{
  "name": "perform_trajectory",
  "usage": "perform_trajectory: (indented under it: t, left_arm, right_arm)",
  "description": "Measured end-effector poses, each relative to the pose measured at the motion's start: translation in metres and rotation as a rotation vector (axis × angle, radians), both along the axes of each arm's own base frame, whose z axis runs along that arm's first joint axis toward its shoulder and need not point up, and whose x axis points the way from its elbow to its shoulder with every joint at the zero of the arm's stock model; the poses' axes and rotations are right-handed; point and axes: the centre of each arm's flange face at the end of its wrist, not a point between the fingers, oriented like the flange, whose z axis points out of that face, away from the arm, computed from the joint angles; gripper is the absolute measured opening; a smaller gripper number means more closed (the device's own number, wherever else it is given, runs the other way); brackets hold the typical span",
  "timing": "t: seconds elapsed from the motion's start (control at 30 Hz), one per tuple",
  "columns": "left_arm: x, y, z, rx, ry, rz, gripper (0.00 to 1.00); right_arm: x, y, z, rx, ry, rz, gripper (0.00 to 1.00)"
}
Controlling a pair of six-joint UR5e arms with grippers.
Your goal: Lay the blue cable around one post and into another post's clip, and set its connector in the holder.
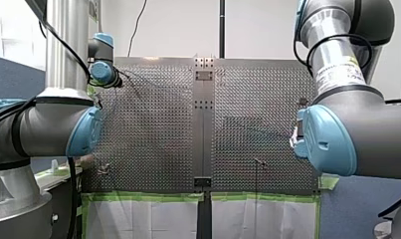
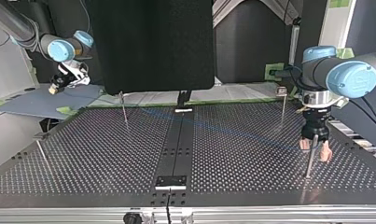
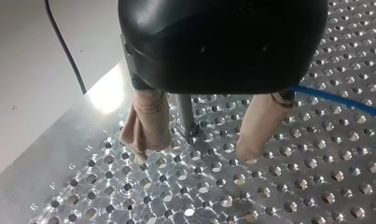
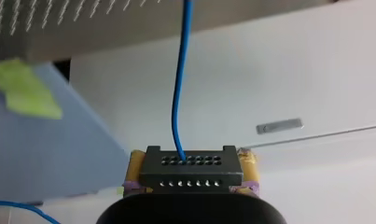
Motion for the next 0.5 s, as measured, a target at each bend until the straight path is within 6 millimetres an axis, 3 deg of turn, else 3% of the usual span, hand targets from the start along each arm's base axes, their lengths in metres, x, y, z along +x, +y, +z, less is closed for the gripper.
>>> perform_trajectory:
  t: [0.2, 0.33, 0.5]
  left_arm:
    - [0.000, -0.001, 0.000, 0.003, 0.000, -0.001, 1.00]
    - [0.000, -0.002, 0.000, 0.006, 0.001, -0.003, 1.00]
    - [0.000, -0.002, 0.000, 0.006, 0.001, -0.004, 1.00]
  right_arm:
    - [-0.018, 0.016, -0.040, 0.063, 0.044, 0.005, 0.00]
    - [-0.014, 0.033, -0.068, 0.107, 0.077, 0.047, 0.00]
    - [-0.002, 0.054, -0.086, 0.136, 0.120, 0.115, 0.00]
